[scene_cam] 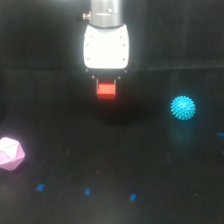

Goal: Pick up the red object from the table

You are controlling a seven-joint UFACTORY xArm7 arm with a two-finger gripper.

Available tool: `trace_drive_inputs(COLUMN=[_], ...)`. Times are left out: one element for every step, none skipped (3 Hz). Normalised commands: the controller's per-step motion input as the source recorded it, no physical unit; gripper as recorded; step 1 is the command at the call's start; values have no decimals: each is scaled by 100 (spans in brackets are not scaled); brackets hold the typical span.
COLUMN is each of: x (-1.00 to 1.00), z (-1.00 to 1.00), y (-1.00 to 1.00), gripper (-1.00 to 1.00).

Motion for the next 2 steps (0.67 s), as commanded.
trace_drive_inputs(x=[-20,23], z=[100,64], y=[40,27], gripper=[-100,-100])
